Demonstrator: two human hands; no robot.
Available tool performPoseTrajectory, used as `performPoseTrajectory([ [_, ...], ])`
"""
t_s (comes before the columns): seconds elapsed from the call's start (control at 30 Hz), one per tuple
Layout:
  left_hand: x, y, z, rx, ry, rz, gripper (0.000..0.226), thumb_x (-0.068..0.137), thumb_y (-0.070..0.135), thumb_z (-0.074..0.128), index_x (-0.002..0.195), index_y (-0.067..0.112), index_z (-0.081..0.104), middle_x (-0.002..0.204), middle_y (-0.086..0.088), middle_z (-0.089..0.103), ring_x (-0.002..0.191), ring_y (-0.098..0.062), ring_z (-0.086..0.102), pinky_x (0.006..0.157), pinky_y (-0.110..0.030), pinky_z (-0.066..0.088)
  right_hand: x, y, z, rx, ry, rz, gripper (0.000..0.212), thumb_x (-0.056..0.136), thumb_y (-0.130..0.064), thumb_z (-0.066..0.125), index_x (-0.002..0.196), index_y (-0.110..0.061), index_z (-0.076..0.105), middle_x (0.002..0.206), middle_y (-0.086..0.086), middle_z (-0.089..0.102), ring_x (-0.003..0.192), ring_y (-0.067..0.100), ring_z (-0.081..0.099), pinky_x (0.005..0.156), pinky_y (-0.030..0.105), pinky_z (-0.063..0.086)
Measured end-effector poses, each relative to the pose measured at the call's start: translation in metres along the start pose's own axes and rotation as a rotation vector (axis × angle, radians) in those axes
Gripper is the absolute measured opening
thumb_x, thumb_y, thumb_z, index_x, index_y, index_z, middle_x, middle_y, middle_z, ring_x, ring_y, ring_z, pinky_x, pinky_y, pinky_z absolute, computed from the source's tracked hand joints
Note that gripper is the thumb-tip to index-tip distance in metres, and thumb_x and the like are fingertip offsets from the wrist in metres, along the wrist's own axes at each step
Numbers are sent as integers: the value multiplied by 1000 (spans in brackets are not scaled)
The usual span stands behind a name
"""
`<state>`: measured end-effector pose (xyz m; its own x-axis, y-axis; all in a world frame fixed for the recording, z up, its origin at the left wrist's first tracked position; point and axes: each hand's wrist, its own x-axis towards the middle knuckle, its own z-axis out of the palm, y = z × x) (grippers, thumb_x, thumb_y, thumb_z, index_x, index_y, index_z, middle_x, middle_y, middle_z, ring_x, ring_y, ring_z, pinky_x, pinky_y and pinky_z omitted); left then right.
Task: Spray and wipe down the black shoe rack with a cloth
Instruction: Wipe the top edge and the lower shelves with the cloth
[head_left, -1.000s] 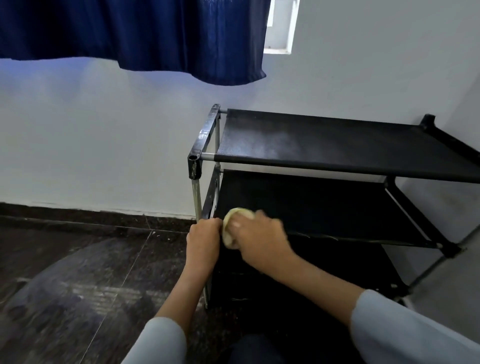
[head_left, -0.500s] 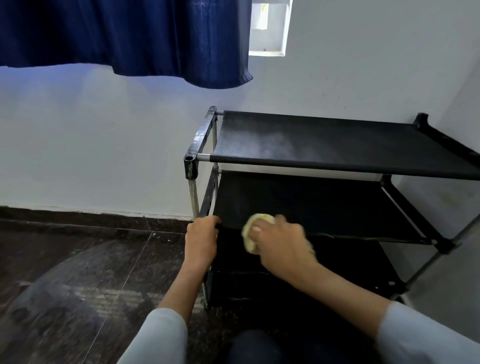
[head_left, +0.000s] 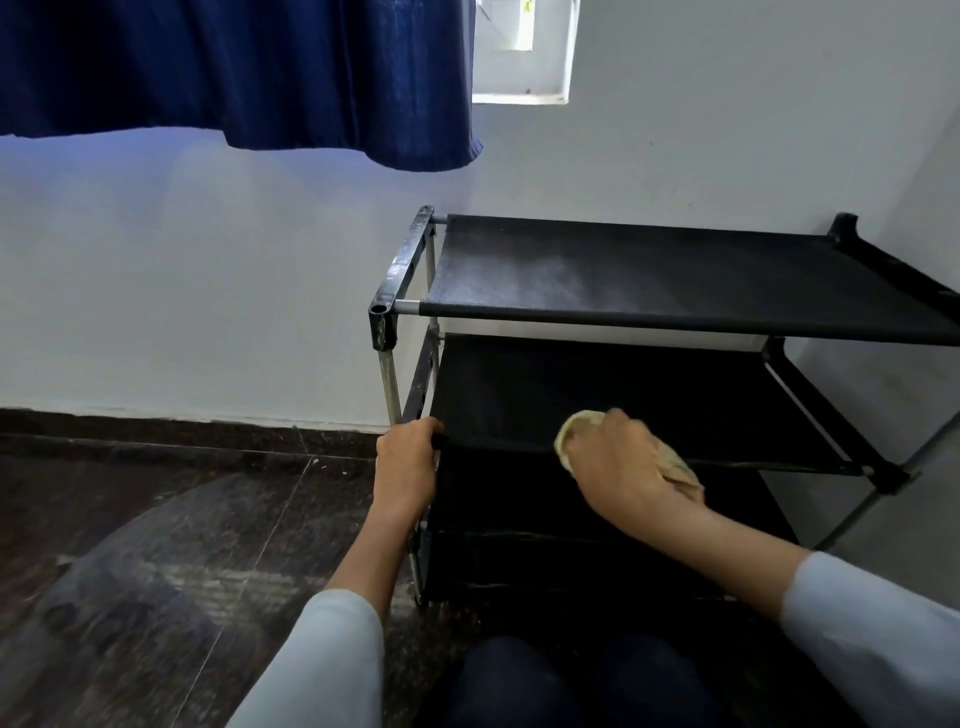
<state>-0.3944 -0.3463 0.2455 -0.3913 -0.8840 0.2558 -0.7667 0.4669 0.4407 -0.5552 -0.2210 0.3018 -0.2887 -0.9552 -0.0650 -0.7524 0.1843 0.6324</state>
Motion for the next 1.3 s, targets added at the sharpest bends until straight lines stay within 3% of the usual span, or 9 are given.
performPoseTrajectory([
  [0.1, -1, 0, 0, 6, 21, -1, 37, 85, -5, 50, 108, 17, 68, 101, -4, 70, 100, -29, 61, 80, -35, 44, 13, -11, -18, 203, 26, 84, 20, 88, -13, 53, 98, -18, 69, 97, 0, 68, 88, 20, 67, 69, 28, 53],
  [0.2, -1, 2, -4, 37, 2, 4, 26, 83, -2, 48, 94, 13, 66, 91, -6, 70, 92, -32, 61, 70, -36, 38, 20, -62, -33, 302, 369, 25, 18, 68, -19, 64, 83, -25, 71, 79, 0, 66, 68, 16, 63, 50, 22, 48],
  [0.3, -1, 3, -6, 94, -26, 24, 15, 83, 3, 45, 79, 10, 57, 80, -11, 65, 82, -36, 60, 63, -34, 31, 29, -100, -10, 190, 392, -198, 41, 62, -21, 75, 103, -29, 71, 112, -3, 63, 79, 24, 62, 45, 25, 45],
  [0.47, -1, -2, 1, 38, 28, 28, 35, 85, -3, 51, 108, 17, 68, 100, -7, 71, 98, -33, 62, 83, -43, 47, 9, -62, 52, 106, 561, -185, 51, 74, -13, 54, 123, -27, 62, 135, -8, 52, 82, 30, 61, 45, 31, 45],
  [0.6, -1, -3, 3, 40, 35, 32, 41, 85, -9, 49, 113, 16, 67, 105, -6, 70, 102, -32, 62, 88, -44, 49, -13, -31, 83, 477, 409, 3, 61, 67, -12, 77, 122, -33, 59, 134, -12, 52, 81, 31, 59, 46, 37, 52],
  [0.8, -11, 7, -3, 40, -34, -19, 27, 90, 8, 53, 112, 15, 66, 105, -11, 67, 100, -38, 60, 82, -45, 47, -19, 26, 53, 1053, -35, 384, 34, 78, -54, 61, 111, -45, 60, 115, -14, 60, 99, 18, 61, 70, 29, 43],
  [0.87, -12, 20, -3, 137, -89, -22, 21, 92, 24, 55, 107, 13, 64, 104, -10, 65, 99, -34, 59, 76, -41, 47, -2, 13, 30, 983, 66, 454, 32, 76, -50, 59, 104, -35, 64, 106, -8, 66, 96, 22, 65, 69, 28, 45],
  [1.03, -10, 44, 18, 419, -204, -90, 30, 97, 11, 41, 126, 9, 50, 135, -22, 46, 133, -32, 36, 87, -39, 49, 20, -68, 3, 985, 226, 35, 31, 89, -38, 54, 120, -33, 53, 129, -9, 52, 104, 28, 58, 80, 37, 45],
  [1.3, -11, 43, 25, 366, -188, -119, 45, 101, 28, 38, 139, 5, 36, 142, -27, 36, 140, -37, 22, 95, -47, 43, -31, 17, 93, 1081, 221, 440, 43, 90, -38, 53, 132, -41, 49, 145, -19, 37, 112, 25, 56, 86, 29, 42],
])
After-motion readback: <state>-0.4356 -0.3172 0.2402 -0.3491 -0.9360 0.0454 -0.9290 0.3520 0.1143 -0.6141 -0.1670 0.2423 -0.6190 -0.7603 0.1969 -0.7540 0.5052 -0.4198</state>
